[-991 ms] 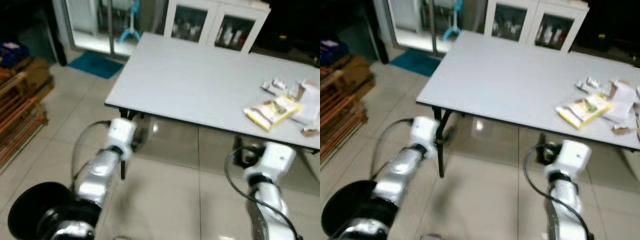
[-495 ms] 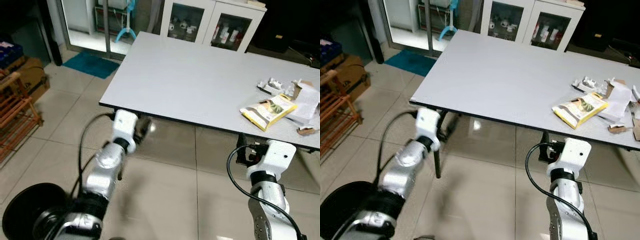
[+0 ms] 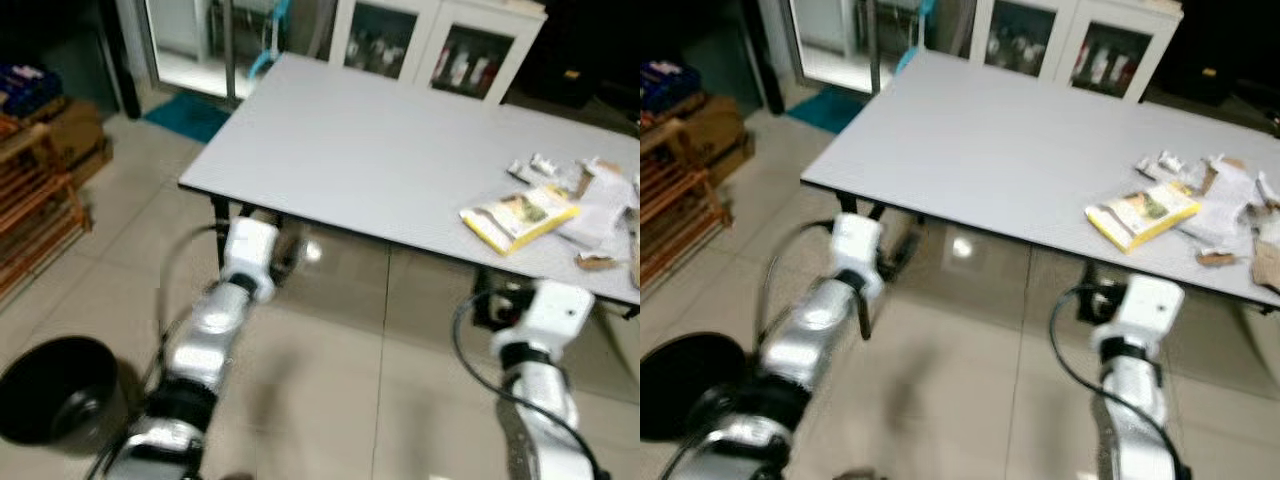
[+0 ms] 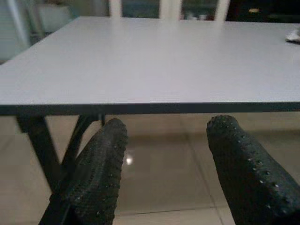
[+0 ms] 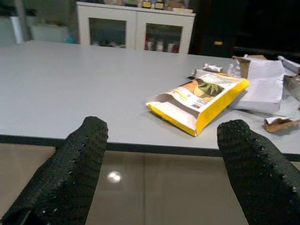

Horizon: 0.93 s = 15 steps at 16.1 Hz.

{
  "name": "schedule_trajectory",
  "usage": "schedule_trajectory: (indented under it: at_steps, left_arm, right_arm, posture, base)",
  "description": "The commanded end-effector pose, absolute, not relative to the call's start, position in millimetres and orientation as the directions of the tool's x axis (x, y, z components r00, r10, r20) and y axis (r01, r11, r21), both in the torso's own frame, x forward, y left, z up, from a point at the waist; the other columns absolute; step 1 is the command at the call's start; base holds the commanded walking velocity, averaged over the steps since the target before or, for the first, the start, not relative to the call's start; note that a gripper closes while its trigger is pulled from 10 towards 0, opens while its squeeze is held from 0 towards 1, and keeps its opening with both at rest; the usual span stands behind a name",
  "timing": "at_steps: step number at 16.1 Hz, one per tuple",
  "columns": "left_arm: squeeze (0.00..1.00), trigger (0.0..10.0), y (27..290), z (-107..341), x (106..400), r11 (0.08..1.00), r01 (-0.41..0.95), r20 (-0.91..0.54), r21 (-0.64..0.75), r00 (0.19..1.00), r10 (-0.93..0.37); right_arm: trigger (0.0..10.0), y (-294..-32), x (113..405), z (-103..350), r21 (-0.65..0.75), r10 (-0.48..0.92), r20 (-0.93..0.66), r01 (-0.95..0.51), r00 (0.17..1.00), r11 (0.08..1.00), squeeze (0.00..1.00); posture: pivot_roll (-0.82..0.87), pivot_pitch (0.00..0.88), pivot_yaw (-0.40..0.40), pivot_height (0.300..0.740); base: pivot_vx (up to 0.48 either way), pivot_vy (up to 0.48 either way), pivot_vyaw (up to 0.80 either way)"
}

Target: Picking trash to rubbish bin

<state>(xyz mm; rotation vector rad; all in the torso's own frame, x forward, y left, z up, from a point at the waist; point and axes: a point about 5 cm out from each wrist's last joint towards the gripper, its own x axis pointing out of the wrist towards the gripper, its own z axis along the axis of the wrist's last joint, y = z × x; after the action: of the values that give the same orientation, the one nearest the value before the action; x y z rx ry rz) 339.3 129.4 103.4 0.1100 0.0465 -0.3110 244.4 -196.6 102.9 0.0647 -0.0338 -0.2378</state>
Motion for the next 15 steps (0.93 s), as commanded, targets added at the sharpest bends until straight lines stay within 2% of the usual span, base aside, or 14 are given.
schedule_trajectory:
  at_steps: [1,6,9,15]
  left_arm:
    - [0.0,10.0,115.9,104.3,339.3,0.936,0.339,-0.058,0.097,0.941,-0.334]
    - [0.0,10.0,117.4,102.9,343.6,0.937,0.332,-0.074,0.109,0.943,-0.326]
    - [0.0,10.0,119.2,111.5,350.4,0.943,0.313,-0.044,0.116,0.95,-0.31]
    - [0.0,10.0,116.0,103.8,344.9,0.944,0.319,-0.049,0.082,0.948,-0.316]
  right_arm:
    - [10.0,-205.5,242.1,106.9,0.055,-0.261,0.04,0.258,0.965,0.964,0.0]
    - [10.0,-204.2,245.4,107.5,0.06,-0.263,0.038,0.26,0.964,0.964,0.0]
    - [10.0,-203.2,247.7,107.0,0.067,-0.265,0.041,0.262,0.963,0.963,0.0]
    - [10.0,-202.9,238.4,102.3,0.06,-0.271,0.012,0.27,0.962,0.961,0.0]
  posture:
    - [0.24,0.047,-0.104,0.74]
    - [0.25,0.034,-0.099,0.74]
    - [0.25,0.047,-0.096,0.74]
    - [0.23,0.068,-0.104,0.74]
  base:
    - [0.0,-0.48,0.0]
    - [0.0,-0.48,0.0]
    - [0.0,0.0,0.0]
    - [0.0,0.0,0.0]
